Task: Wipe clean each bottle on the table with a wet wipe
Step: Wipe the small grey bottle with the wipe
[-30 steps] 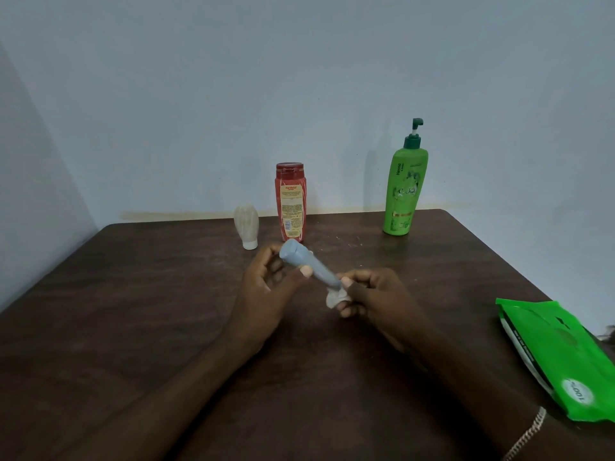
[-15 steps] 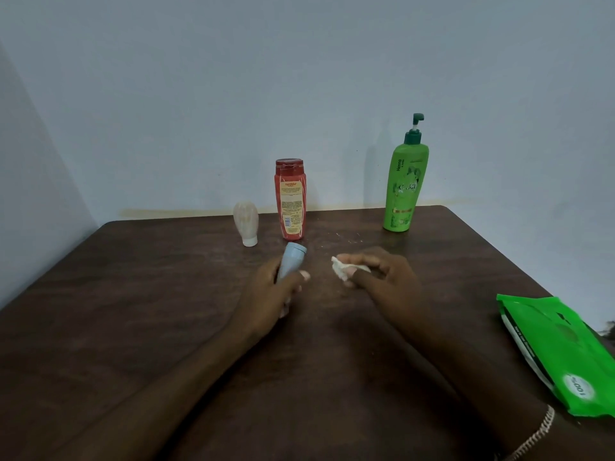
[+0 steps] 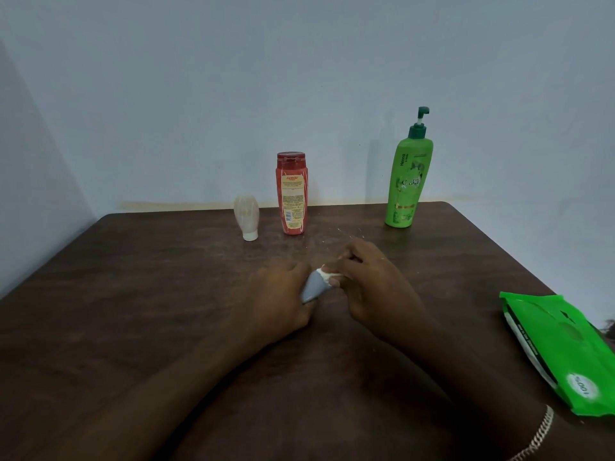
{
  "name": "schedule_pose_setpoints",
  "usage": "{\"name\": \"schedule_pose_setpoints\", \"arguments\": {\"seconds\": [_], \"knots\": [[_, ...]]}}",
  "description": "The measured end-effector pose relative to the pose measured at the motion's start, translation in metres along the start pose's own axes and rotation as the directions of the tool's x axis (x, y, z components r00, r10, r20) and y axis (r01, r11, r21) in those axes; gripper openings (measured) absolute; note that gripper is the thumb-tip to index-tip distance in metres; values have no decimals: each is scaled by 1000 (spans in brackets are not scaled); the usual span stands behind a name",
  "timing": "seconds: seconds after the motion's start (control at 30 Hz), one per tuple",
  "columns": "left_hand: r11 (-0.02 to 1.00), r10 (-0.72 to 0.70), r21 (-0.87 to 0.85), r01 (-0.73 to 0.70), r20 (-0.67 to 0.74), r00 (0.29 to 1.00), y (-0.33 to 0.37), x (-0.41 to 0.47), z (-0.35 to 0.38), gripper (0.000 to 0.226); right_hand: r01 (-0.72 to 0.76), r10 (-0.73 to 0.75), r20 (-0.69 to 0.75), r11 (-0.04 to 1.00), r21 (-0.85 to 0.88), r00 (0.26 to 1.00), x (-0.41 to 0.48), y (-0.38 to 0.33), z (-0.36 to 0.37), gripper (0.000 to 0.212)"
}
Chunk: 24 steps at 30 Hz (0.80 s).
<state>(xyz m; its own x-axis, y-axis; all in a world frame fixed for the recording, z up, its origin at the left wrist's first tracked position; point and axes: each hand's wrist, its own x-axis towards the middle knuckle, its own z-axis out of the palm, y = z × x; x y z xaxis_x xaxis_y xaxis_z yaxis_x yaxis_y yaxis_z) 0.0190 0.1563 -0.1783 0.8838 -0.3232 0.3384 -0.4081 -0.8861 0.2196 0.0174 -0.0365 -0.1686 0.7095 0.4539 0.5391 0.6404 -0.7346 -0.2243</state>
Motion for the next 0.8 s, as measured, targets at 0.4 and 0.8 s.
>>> {"name": "schedule_pose_setpoints", "arguments": {"seconds": [0.4, 0.8], "knots": [[972, -80, -221, 85, 30, 996, 3, -4, 1, 30, 41, -41, -9, 998, -37, 999, -1, -11, 4, 18], [947, 261, -176, -269, -63, 963, 2, -10, 0, 32, -510, 288, 421, 461, 726, 860, 0, 18, -21, 24]]}}
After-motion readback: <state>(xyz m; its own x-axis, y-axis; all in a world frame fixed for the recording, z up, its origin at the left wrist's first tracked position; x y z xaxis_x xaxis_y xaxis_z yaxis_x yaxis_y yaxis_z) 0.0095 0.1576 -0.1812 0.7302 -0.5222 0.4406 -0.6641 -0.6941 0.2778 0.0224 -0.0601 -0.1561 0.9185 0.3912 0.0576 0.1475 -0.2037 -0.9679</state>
